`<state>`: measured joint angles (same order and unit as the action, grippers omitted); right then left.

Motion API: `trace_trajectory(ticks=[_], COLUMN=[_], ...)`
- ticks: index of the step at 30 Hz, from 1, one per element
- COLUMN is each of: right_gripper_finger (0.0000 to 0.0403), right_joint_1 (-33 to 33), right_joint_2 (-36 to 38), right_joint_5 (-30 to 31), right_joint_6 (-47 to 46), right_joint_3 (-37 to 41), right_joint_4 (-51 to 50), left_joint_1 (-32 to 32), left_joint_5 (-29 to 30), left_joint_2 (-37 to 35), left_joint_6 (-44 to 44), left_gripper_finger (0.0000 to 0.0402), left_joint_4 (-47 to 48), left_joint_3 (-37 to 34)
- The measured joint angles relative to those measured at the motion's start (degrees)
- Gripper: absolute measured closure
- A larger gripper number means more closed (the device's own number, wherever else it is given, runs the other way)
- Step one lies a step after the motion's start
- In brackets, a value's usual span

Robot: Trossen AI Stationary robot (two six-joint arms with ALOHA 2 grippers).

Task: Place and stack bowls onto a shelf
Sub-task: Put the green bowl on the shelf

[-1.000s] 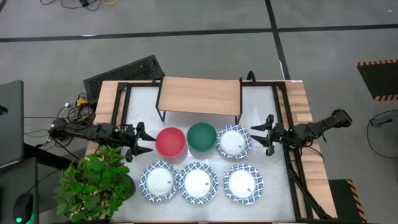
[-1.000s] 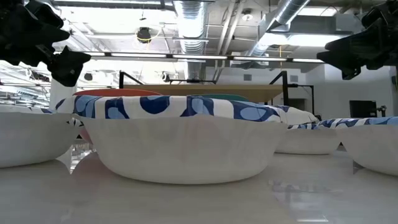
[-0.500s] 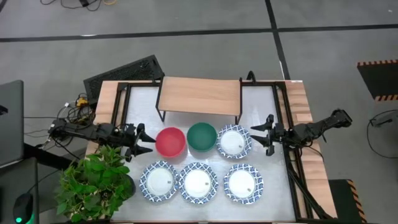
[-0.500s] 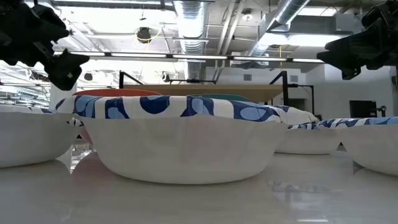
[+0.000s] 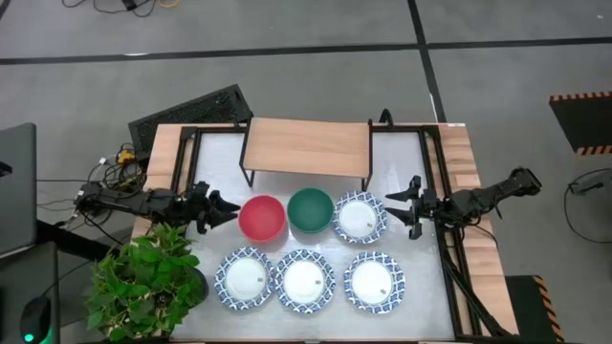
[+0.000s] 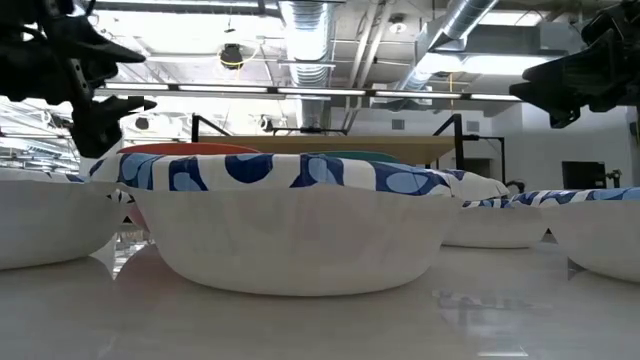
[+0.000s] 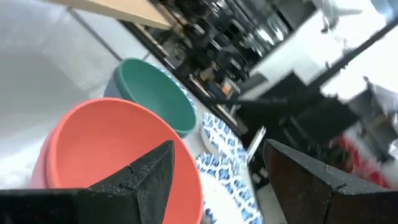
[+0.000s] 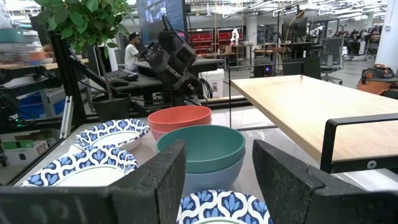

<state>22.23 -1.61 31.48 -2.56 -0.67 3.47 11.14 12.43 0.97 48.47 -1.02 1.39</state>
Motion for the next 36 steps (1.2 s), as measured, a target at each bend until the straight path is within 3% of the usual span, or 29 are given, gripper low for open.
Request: trace_trajectory(ticks=[4,13,28,33,36], right_gripper_finger=[0.0192,0.0192,0.0192,0.0192,0.0192], right_joint_1=[0.01,0.0,0.0,0.01,-0.21], right_joint_2=[0.0,0.0,0.01,0.0,0.0], right_joint_5=[-0.01,-0.01,0.0,0.0,0.25], right_joint_6=[0.0,-5.75,-22.92,-23.77,-29.52], right_joint_3=[0.0,0.01,0.02,0.04,0.04], right_joint_4=[0.01,0.01,0.36,0.63,0.91], left_joint_1=[0.01,0.02,0.04,0.02,0.02], left_joint_5=[1.1,11.86,14.63,21.1,23.06], left_joint_2=[0.17,0.5,0.5,0.5,0.5], left_joint_6=[9.63,9.83,5.25,5.19,4.45], left_gripper_finger=[0.0168,0.0168,0.0168,0.0168,0.0168], left_joint_4=[-0.03,-0.99,-1.08,-1.34,-1.4], left_joint_3=[0.0,0.0,0.0,0.0,0.0])
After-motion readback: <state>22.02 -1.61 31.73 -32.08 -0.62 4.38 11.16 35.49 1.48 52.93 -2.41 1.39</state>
